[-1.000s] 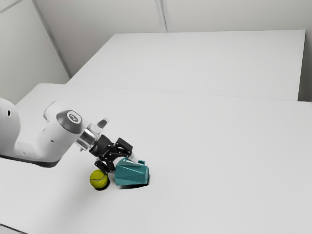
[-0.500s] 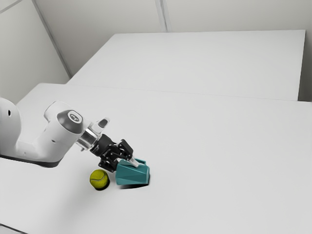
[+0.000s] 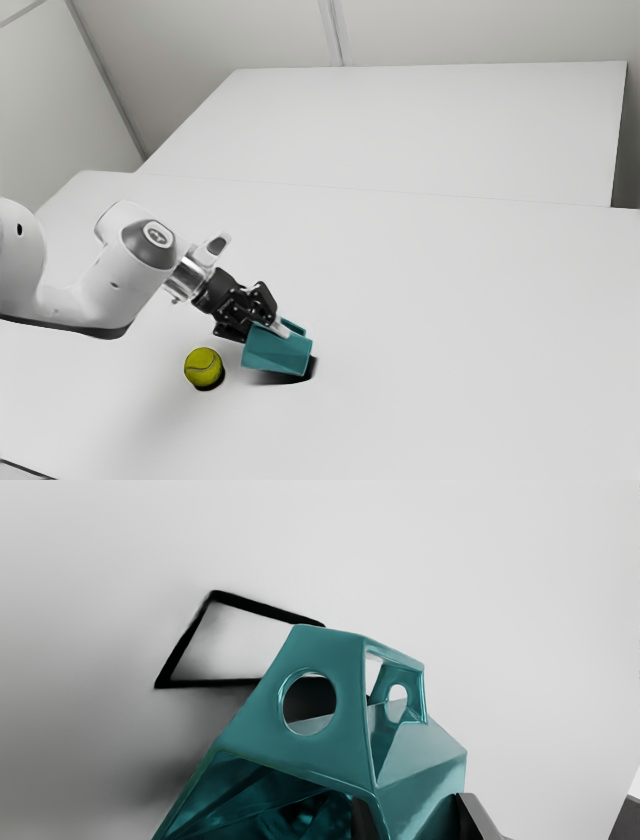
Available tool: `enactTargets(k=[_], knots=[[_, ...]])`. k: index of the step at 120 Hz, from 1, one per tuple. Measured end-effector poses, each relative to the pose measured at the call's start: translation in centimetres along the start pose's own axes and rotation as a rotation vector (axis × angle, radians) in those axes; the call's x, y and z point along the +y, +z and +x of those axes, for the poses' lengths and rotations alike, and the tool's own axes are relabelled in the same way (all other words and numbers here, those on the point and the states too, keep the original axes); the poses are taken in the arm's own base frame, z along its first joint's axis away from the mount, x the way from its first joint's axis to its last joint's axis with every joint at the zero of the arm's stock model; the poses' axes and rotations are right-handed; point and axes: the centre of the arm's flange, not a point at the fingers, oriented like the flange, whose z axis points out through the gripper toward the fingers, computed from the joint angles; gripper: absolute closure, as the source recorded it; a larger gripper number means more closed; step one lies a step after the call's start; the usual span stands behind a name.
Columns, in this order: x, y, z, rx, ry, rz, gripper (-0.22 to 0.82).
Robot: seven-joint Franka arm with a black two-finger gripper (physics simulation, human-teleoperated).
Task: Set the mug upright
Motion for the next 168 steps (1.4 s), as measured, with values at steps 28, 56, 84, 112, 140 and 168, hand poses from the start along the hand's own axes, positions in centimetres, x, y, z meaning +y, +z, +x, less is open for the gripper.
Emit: enactTargets(k=[28, 56, 84, 112, 140, 168], knots=[[1.0, 0.0, 0.1, 0.018, -0.007, -0.029, 0.69], [2.9, -0.1, 0.4, 0.038, -0.009, -0.078, 0.75], [8.7, -2.6, 2.0, 0.076, 0.163, -0.019, 0.76], [11.7, -6.2, 4.0, 0.083, 0.479, 0.355, 0.77], [10.1, -6.4, 4.9, 0.015, 0.609, 0.628, 0.77], [8.6, -5.8, 7.6, -0.036, 0.621, 0.725, 0.77]])
